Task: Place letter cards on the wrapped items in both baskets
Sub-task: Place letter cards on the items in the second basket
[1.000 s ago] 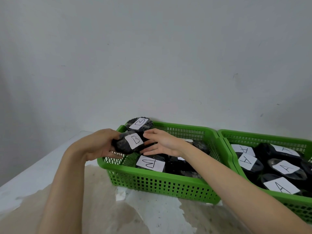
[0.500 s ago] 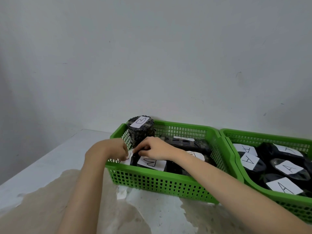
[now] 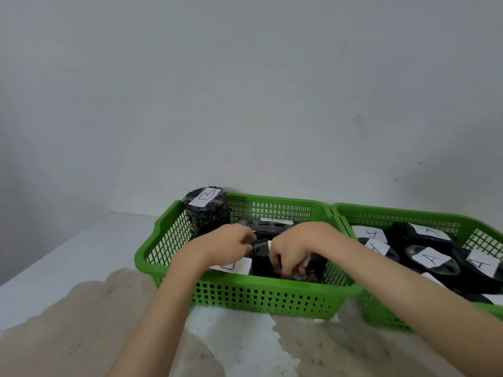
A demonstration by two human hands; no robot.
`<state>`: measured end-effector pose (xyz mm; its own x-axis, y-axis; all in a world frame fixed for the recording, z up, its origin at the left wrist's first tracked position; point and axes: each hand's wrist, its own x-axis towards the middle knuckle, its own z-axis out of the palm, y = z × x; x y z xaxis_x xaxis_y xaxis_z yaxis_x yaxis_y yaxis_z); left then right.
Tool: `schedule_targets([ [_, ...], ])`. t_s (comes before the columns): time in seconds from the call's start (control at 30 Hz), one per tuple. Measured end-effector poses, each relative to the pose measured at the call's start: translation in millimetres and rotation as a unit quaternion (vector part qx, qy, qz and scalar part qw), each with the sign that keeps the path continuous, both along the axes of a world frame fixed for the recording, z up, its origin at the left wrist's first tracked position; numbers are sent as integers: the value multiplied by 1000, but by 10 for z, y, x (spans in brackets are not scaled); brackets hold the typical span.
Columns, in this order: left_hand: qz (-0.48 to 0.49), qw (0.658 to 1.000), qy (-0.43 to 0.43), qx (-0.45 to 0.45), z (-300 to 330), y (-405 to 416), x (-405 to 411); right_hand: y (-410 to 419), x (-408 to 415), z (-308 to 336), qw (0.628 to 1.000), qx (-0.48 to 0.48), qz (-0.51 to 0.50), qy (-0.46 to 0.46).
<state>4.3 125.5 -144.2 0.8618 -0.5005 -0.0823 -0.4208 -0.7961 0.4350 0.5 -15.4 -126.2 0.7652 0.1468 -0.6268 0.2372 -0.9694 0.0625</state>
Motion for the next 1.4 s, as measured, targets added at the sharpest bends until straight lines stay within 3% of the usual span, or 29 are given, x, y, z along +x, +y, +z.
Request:
schedule_targets([
  [0.13, -22, 998, 11, 56, -85, -80, 2, 61, -97, -109, 986, -34, 140, -88],
  [0.33, -19, 998, 20, 55, -79, -53, 21, 89, -72, -236, 966, -101, 193, -138],
  [0.4, -15, 998, 20, 51, -77, -43, 23, 50, -67, -152, 976, -71, 169, -116],
  [0.57, 14, 1000, 9, 20, -67, 13, 66, -331, -37, 146, 989, 122, 22, -74],
  [0.63, 7, 1000, 13, 18, -69, -11, 56, -503, -48, 166, 963, 252, -35, -86],
  [0.7, -11, 999, 25, 18, -73, -56, 23, -641, -48, 143, 907, 394, -93, -117],
  [0.8, -46, 998, 38, 7, -104, -133, -17, -787, -52, 82, 847, 499, -162, -88],
  [0.9, -67, 997, 22, -29, -127, -251, -80, -800, -100, 95, 850, 488, -185, -64],
  [1.0, -86, 993, 9, -75, -133, -364, -145, -792, -171, 192, 896, 397, -181, -85],
  [1.07, -109, 992, 25, -67, -146, -401, -163, -777, -212, 238, 927, 322, -183, -64],
  [1.2, -87, 996, 26, -10, -172, -383, -131, -782, -267, 277, 940, 280, -187, -51],
  [1.27, -60, 998, 16, -7, -161, -343, -112, -862, -260, 300, 918, 336, -200, -68],
  [1.4, -30, 997, 43, -47, -109, -262, -91, -998, -238, 285, 834, 485, -261, -34],
])
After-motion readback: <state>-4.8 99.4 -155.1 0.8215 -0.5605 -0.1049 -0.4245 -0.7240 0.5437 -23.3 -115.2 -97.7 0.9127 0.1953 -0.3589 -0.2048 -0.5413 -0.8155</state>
